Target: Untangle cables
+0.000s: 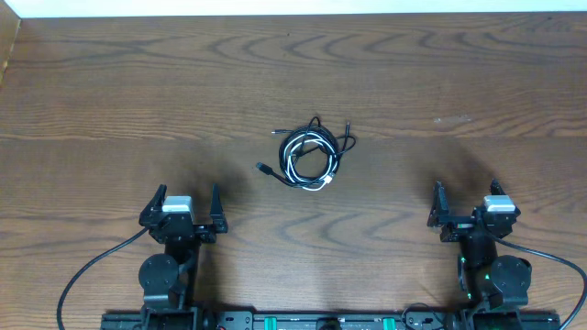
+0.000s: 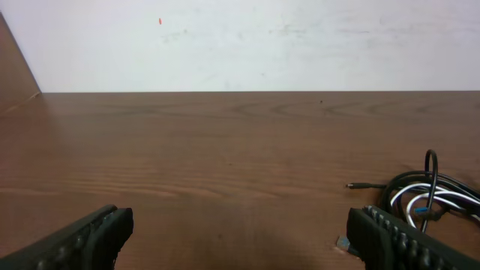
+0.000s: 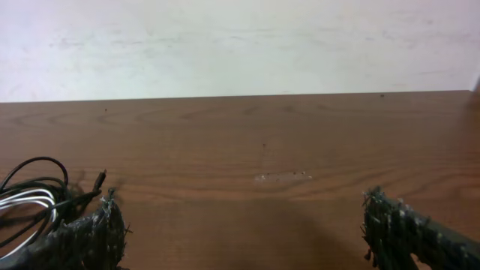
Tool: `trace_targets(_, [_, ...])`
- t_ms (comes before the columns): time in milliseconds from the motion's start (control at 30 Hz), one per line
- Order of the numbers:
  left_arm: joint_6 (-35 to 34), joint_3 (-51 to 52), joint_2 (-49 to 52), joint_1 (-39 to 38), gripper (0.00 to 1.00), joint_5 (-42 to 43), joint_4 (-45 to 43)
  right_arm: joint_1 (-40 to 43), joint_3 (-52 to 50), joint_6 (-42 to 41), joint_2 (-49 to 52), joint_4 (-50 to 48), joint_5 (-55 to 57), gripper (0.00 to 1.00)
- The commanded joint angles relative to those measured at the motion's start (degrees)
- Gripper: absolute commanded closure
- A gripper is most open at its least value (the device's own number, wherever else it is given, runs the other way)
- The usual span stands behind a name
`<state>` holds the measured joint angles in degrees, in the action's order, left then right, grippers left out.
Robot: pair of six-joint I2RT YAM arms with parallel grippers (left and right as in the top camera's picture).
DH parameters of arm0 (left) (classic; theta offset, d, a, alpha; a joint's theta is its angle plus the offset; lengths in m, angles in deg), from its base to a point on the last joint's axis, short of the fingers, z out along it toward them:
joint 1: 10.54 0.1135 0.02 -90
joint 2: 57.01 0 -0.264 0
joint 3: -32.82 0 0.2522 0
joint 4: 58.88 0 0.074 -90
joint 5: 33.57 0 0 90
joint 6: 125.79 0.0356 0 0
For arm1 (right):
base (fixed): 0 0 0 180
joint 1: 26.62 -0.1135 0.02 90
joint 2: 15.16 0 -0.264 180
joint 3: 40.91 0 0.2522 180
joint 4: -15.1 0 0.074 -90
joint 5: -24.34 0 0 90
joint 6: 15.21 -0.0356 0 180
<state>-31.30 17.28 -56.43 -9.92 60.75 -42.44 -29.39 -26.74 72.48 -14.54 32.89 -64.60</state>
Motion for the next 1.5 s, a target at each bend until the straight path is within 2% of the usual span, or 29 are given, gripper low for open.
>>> trace_targets(0, [-0.2,1.6,-0.3,-0.2,0.02,-0.3,1.1,0.1,-0.1,0.0,-0.2,0.2,-0.1,0.01])
trace_targets(900, [-0.1,1.6,-0.3,-0.2,0.02,-0.3,1.0,0.1,-0.1,0.0,-0.2,0.2,-0.1,0.01])
trace_targets(967, [4.1,1.6,-0.3,-0.2,0.02,-2.6,-1.3,0.1,-0.1,0.0,-0.2,0.2,-0.1,0.01])
trace_targets(1067, [4.9,1.6,-0.3,-0.2,0.02,-3.9,-3.1,0.1,-0.1,0.0,-0.2,0.2,-0.1,0.01])
trace_targets(1267, [2.3,1.1,-0.3,-0.2,0.02,-3.3,-9.2,0.1,-0.1,0.0,-0.2,0.2,-0.1,0.01])
trace_targets(1467, [-2.0,-7.2,2.0,-0.2,0.02,-3.3,-6.6,0.1,-0.1,0.0,-0.2,0.2,-0.1,0.01])
